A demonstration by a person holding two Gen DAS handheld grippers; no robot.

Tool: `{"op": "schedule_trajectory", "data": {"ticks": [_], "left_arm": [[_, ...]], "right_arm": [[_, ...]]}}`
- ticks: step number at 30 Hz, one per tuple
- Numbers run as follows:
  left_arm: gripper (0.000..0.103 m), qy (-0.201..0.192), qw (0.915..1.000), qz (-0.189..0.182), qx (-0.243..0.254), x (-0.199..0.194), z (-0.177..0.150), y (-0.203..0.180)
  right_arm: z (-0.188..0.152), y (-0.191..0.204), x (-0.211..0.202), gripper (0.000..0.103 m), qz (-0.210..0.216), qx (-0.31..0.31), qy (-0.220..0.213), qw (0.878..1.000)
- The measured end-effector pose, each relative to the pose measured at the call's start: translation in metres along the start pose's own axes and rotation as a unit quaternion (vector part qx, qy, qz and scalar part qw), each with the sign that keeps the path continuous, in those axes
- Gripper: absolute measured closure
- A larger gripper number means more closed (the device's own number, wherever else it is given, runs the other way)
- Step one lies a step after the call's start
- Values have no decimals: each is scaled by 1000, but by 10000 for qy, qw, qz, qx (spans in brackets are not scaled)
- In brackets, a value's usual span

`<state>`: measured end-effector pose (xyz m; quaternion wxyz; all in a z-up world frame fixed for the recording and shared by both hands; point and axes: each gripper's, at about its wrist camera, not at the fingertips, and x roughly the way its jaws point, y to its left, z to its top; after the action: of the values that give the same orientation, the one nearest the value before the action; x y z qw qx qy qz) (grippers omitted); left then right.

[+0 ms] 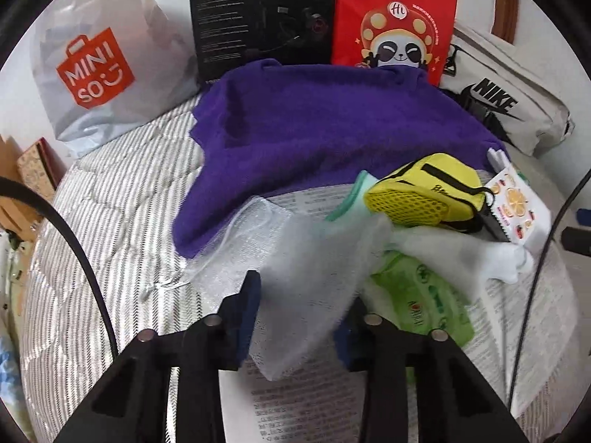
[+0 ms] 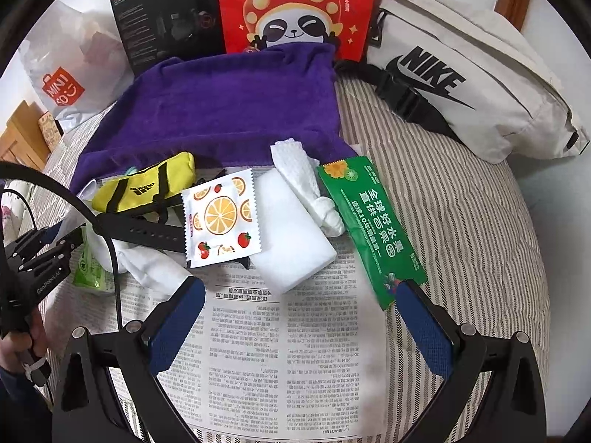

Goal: Organize soft objects
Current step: 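Grasp the clear plastic sheet with the left tool while the right tool approaches the green packet, then close the right tool on the green fruit-snack packet and lift it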

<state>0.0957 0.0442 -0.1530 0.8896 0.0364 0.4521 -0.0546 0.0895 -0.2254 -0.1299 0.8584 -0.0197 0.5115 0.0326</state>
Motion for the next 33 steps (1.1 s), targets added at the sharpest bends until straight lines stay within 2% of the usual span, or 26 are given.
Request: {"op": "schedule_trajectory", "data": {"ticks": [5,11,24,29,31,33], "left_arm": [[95,12,9997,-220,-83,-3,-1,0],[96,-104,9979,-516,-383,-8,-4,7],[96,-334,9965,-216,-739,0,-15,13],[96,-328,9958,-246,-813,1,-16,14],[95,-326,9956,-272,-834,1,-16,15],[95,-328,9955,-282,-842,1,-16,15]], "right_arm": [[0,-3,4,1,24,33,43,10000],[-3,-9,1,1,104,75,-65,9999],[0,-36,1,2,-5,264,-321,9991],[6,-46,10,8,-136,193,-392,9990],[9,-52,15,14,-248,168,-374,9989],[10,-59,18,14,-323,117,-360,9988]]}}
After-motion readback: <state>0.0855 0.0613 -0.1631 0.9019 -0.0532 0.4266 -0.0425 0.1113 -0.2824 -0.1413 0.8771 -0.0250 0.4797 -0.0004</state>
